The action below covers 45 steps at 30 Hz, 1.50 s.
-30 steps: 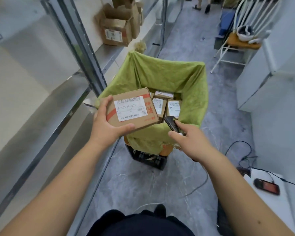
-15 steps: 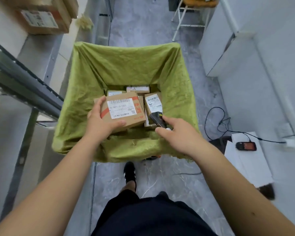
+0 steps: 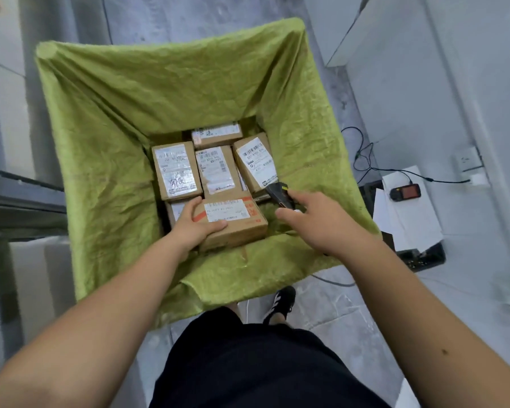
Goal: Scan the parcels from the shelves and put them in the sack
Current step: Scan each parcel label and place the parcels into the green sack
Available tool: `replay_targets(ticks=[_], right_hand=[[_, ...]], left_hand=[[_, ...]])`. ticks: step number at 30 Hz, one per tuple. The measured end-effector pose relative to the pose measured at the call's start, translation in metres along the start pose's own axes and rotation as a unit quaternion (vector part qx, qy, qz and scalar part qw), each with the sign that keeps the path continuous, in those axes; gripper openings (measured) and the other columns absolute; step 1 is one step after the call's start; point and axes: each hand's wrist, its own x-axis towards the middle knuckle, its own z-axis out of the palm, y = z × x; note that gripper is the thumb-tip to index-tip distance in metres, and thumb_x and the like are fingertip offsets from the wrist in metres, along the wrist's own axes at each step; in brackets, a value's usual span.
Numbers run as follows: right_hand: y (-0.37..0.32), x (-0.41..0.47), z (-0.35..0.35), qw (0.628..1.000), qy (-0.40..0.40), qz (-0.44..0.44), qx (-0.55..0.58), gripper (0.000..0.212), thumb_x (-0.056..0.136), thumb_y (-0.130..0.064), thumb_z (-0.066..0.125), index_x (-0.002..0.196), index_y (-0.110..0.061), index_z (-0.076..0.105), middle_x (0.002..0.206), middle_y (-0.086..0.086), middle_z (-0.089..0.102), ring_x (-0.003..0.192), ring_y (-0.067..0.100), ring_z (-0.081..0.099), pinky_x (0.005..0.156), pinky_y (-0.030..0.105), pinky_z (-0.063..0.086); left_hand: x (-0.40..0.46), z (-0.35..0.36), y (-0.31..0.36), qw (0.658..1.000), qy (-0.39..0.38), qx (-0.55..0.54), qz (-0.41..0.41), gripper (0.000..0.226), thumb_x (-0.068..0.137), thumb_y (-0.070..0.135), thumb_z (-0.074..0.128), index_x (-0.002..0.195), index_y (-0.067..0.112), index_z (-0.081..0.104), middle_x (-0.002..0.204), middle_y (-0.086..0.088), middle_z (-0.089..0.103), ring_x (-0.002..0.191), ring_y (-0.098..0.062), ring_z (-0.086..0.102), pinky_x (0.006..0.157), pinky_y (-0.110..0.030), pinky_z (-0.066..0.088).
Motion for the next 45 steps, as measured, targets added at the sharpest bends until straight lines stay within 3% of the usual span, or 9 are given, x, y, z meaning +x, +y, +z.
replay_targets(ticks=[5, 10, 17, 21, 28, 33, 38, 42, 45], right_hand=[[0.006, 0.001, 0.0, 1.0, 0.001, 0.025, 0.013, 0.064, 0.095, -0.051, 0.063, 0.153, -0.027, 0.049, 0.146, 0.0, 0.058, 0.122, 0.018, 0.056, 0.09, 0.027, 0.037], [0.004, 0.004, 0.002, 1.0, -0.008, 0.024, 0.012, 0.069, 0.096, -0.052, 0.062, 0.157, -0.027, 0.042, 0.155, -0.001, 0.051, 0.135, 0.02, 0.052, 0.091, 0.027, 0.035], [0.0, 0.006, 0.009, 1.0, -0.008, 0.018, 0.015, 0.069, 0.095, -0.052, 0.063, 0.157, -0.028, 0.042, 0.155, -0.002, 0.051, 0.131, 0.019, 0.053, 0.089, 0.025, 0.036], [0.002, 0.004, 0.007, 1.0, -0.002, 0.022, 0.003, 0.07, 0.094, -0.055, 0.062, 0.156, -0.03, 0.043, 0.15, -0.004, 0.055, 0.097, 0.009, 0.051, 0.066, 0.015, 0.035], [0.004, 0.002, 0.005, 1.0, 0.0, 0.03, 0.003, 0.069, 0.095, -0.055, 0.062, 0.156, -0.03, 0.044, 0.153, -0.005, 0.051, 0.105, 0.012, 0.054, 0.069, 0.018, 0.036], [0.003, 0.004, 0.007, 0.999, -0.006, 0.031, 0.017, 0.066, 0.095, -0.055, 0.062, 0.154, -0.031, 0.046, 0.145, -0.003, 0.058, 0.077, 0.0, 0.049, 0.061, 0.011, 0.032], [0.003, 0.003, 0.003, 0.999, 0.007, 0.035, 0.004, 0.066, 0.095, -0.055, 0.062, 0.154, -0.03, 0.047, 0.144, -0.003, 0.059, 0.093, 0.007, 0.049, 0.063, 0.013, 0.03], [0.007, 0.003, 0.003, 0.999, 0.005, 0.036, 0.002, 0.057, 0.095, -0.054, 0.062, 0.145, -0.027, 0.057, 0.133, 0.0, 0.065, 0.083, 0.003, 0.054, 0.064, 0.015, 0.036], [0.01, 0.004, 0.005, 0.999, 0.01, 0.034, 0.011, 0.054, 0.095, -0.055, 0.062, 0.141, -0.026, 0.06, 0.138, 0.0, 0.063, 0.092, 0.01, 0.057, 0.067, 0.015, 0.036]], left_hand=[[0.012, -0.004, -0.007, 0.999, 0.022, -0.009, -0.034, 0.098, 0.076, 0.03, 0.095, 0.156, 0.043, 0.039, 0.151, 0.0, 0.047, 0.128, -0.026, 0.052, 0.096, -0.036, 0.049], [0.015, -0.028, -0.007, 0.985, 0.032, -0.072, -0.152, 0.076, 0.087, 0.025, 0.084, 0.148, 0.046, 0.043, 0.133, -0.006, 0.059, 0.101, -0.029, 0.065, 0.07, -0.042, 0.06], [0.019, -0.028, 0.004, 0.971, -0.053, -0.063, -0.226, 0.013, 0.1, 0.031, 0.063, 0.109, 0.021, 0.059, 0.095, -0.011, 0.065, 0.079, -0.026, 0.065, 0.065, -0.033, 0.052], [0.021, -0.011, 0.007, 0.973, -0.068, -0.047, -0.214, 0.011, 0.102, 0.029, 0.06, 0.1, 0.019, 0.056, 0.092, -0.012, 0.061, 0.071, -0.024, 0.061, 0.066, -0.031, 0.048], [0.023, -0.005, 0.001, 0.963, -0.089, -0.052, -0.247, 0.016, 0.096, 0.033, 0.061, 0.094, 0.017, 0.058, 0.089, -0.012, 0.061, 0.068, -0.023, 0.055, 0.063, -0.03, 0.043], [0.03, -0.004, 0.009, 0.955, -0.102, -0.036, -0.276, 0.014, 0.093, 0.03, 0.059, 0.094, 0.015, 0.06, 0.095, -0.014, 0.065, 0.073, -0.026, 0.057, 0.06, -0.028, 0.04], [0.047, 0.012, 0.027, 0.962, -0.093, -0.044, -0.252, 0.028, 0.096, 0.043, 0.071, 0.093, 0.017, 0.061, 0.09, -0.01, 0.068, 0.073, -0.021, 0.061, 0.054, -0.024, 0.044], [0.06, 0.026, 0.028, 0.949, -0.1, -0.105, -0.281, 0.028, 0.1, 0.039, 0.069, 0.085, 0.017, 0.059, 0.08, -0.008, 0.07, 0.069, -0.021, 0.066, 0.05, -0.025, 0.05], [0.066, 0.037, 0.022, 0.941, -0.077, -0.135, -0.299, 0.019, 0.106, 0.036, 0.06, 0.099, 0.019, 0.061, 0.087, -0.004, 0.072, 0.078, -0.021, 0.067, 0.058, -0.032, 0.048]])
